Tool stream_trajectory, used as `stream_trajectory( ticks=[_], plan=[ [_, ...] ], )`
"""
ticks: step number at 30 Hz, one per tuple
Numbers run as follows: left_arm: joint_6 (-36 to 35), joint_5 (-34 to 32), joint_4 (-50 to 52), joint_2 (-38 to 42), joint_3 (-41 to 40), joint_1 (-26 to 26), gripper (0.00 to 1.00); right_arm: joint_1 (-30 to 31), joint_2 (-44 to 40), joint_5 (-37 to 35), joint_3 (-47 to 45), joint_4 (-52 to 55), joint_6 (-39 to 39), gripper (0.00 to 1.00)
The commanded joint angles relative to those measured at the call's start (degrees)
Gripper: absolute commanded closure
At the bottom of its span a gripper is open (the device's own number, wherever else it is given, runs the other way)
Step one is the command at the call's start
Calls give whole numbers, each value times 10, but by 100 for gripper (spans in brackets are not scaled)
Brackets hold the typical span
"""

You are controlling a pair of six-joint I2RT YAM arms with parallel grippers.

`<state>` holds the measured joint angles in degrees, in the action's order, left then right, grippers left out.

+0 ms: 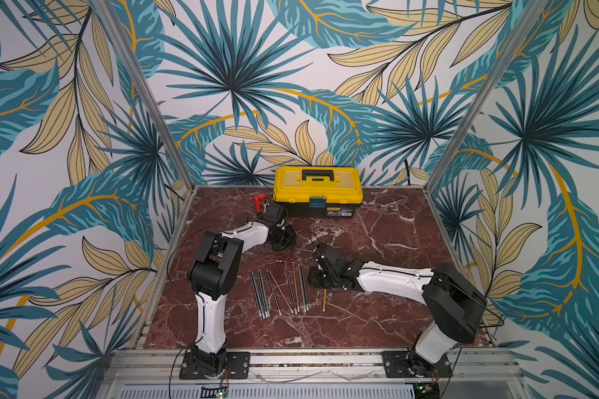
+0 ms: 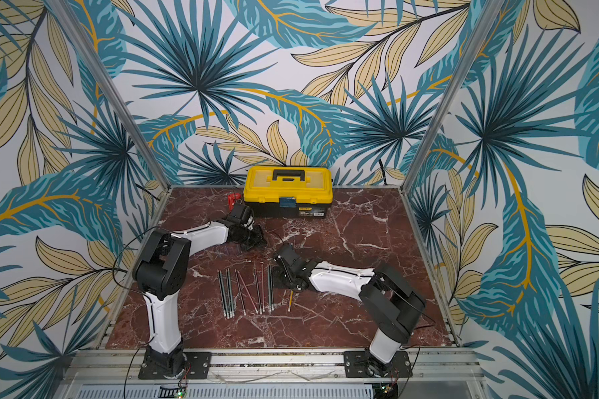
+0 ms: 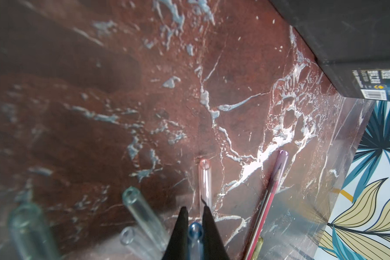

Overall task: Remove the protective cover of the pencils
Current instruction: Place the protective sleeve at the center of the board.

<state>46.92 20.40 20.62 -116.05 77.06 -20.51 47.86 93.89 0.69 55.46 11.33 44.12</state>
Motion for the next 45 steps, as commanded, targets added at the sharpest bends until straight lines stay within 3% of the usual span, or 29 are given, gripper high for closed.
stream_trajectory(
  ticks=[1, 6, 10, 26, 45],
  plan=[
    [-3, 0, 12, -6, 28, 4, 95, 1, -37, -74, 17, 75, -27, 76],
    [-3, 8, 15, -13, 34, 3, 92, -1, -47, -160, 46, 133, -47, 73],
    [-3, 6, 20, -15, 37, 4, 90, -11, -32, -178, 66, 149, -58, 71],
    [-3, 5, 31, -20, 42, 3, 80, -67, 76, -163, 152, 176, -80, 71],
    [-5, 4, 30, -6, 38, 5, 80, -88, 181, -131, 229, 207, -99, 73]
  ],
)
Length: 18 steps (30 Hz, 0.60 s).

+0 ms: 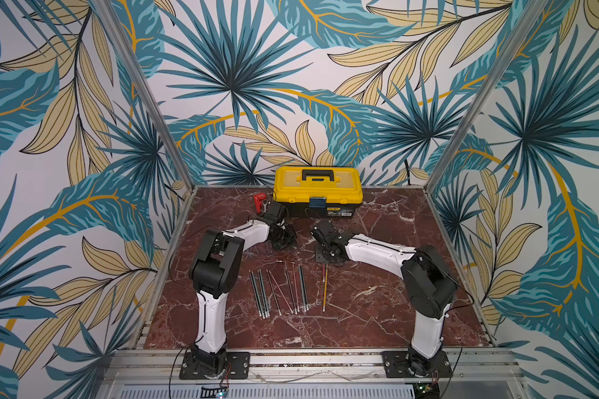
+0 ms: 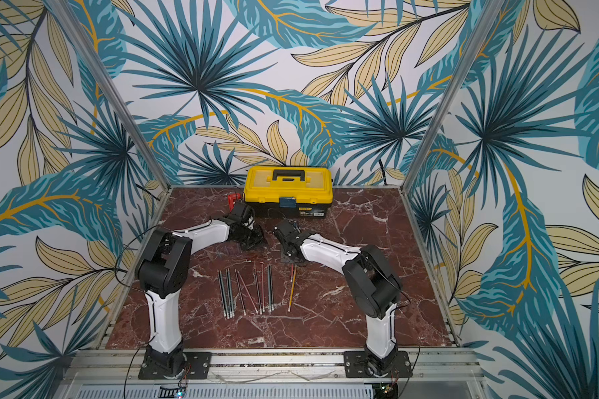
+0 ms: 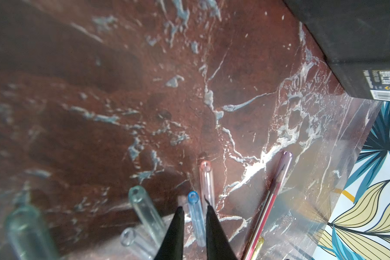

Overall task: Remove the protective cover of the pencils
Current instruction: Place the protective sleeve at the center of the board, then pick up the pencil from the center of the board.

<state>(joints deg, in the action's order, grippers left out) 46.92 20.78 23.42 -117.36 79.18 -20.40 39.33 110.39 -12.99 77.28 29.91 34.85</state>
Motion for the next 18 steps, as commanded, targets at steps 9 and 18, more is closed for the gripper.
stream_trajectory(
  ticks=[9, 18],
  plan=[
    [-8, -29, -7, 46, -5, 3, 81, -4, 40, 13, 18, 22, -7, 75],
    [-8, -40, -40, 83, -36, 4, 81, -7, 54, 20, 24, 22, -7, 76]
  ],
)
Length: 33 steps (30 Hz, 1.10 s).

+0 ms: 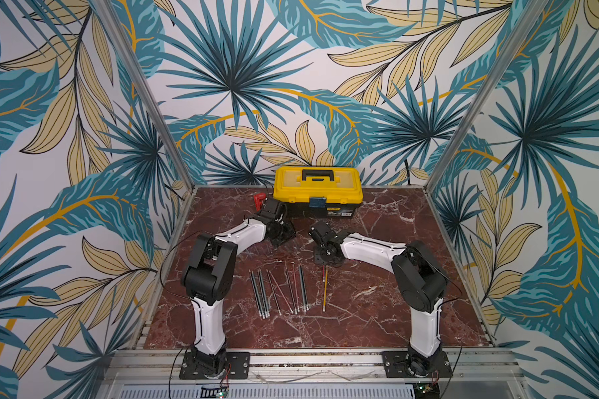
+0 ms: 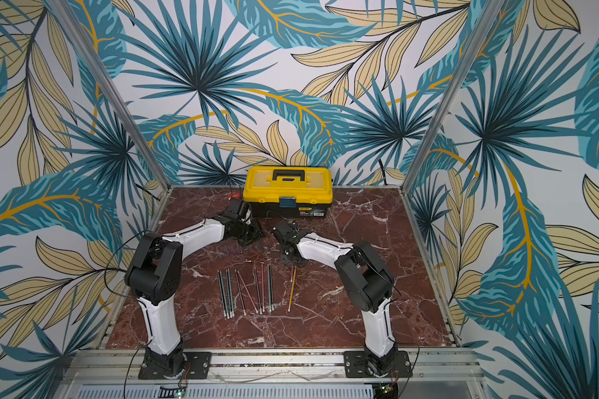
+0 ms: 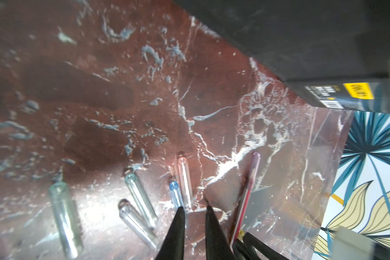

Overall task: Remove the protective cover of the pencils
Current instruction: Pick up the pencil from the center of the board.

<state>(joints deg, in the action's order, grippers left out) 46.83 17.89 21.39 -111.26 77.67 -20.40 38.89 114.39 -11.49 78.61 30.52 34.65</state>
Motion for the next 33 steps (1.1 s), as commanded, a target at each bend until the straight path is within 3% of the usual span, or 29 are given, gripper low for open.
stream_trajectory(
  ticks=[1, 8, 18, 33],
  plan=[
    [-6, -12, -23, 25, -24, 4, 81, -3, 16, 6, 11, 16, -5, 76],
    [-6, -17, -31, 38, -33, 3, 81, -4, 34, 9, 26, 22, -6, 77],
    [-7, -20, -53, 63, -55, 3, 81, -5, 42, 22, 30, 22, -2, 92],
    [-24, -17, -102, 79, -68, -11, 80, -4, -97, 106, -63, -56, 22, 100]
  ],
)
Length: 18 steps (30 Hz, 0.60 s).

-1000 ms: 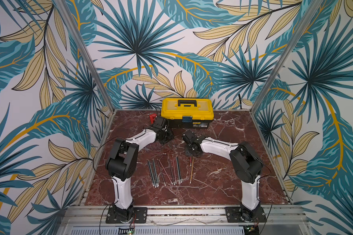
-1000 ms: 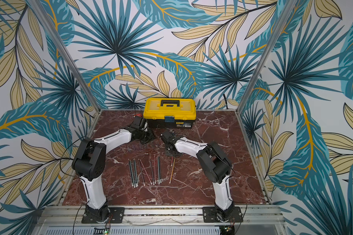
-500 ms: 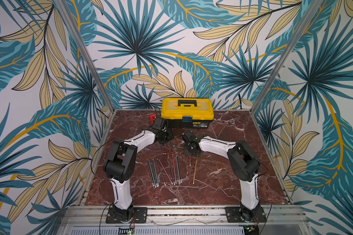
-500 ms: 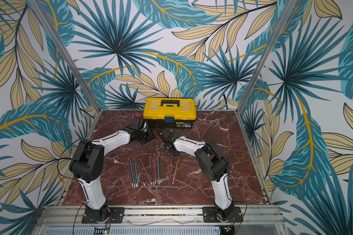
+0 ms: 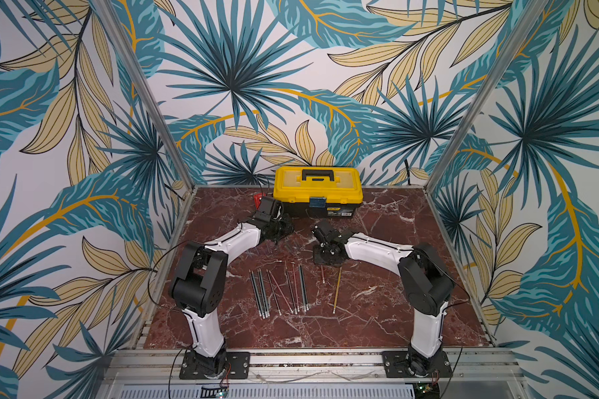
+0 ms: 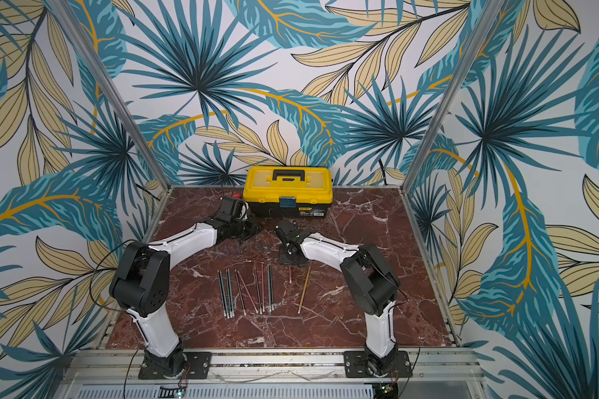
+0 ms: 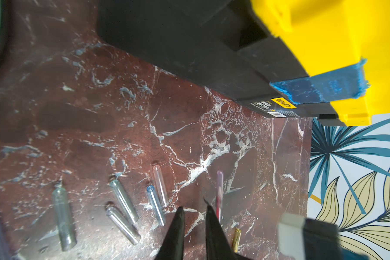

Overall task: Remove the protective cover of the pencils
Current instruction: Pick up the pencil from the center of the board.

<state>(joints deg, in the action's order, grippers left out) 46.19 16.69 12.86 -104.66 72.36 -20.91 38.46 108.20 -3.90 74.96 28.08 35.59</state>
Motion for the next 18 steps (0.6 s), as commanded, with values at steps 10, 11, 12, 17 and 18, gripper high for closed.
stream_trajectory(
  ticks=[10, 11, 12, 17, 18],
  plan=[
    [-28, 2, -38, 11, -13, -27, 75, 3, -46, 99, -41, -72, 23, 100],
    [-30, -1, -40, 12, -14, -29, 73, 4, -44, 102, -38, -73, 23, 100],
    [-32, -1, -41, 12, -15, -31, 72, 4, -43, 106, -36, -76, 23, 100],
    [-24, 5, -41, -9, -6, -38, 69, 8, -51, 109, -33, -77, 23, 100],
    [-21, 8, -42, -14, -5, -39, 69, 9, -55, 109, -34, -79, 23, 100]
  ],
)
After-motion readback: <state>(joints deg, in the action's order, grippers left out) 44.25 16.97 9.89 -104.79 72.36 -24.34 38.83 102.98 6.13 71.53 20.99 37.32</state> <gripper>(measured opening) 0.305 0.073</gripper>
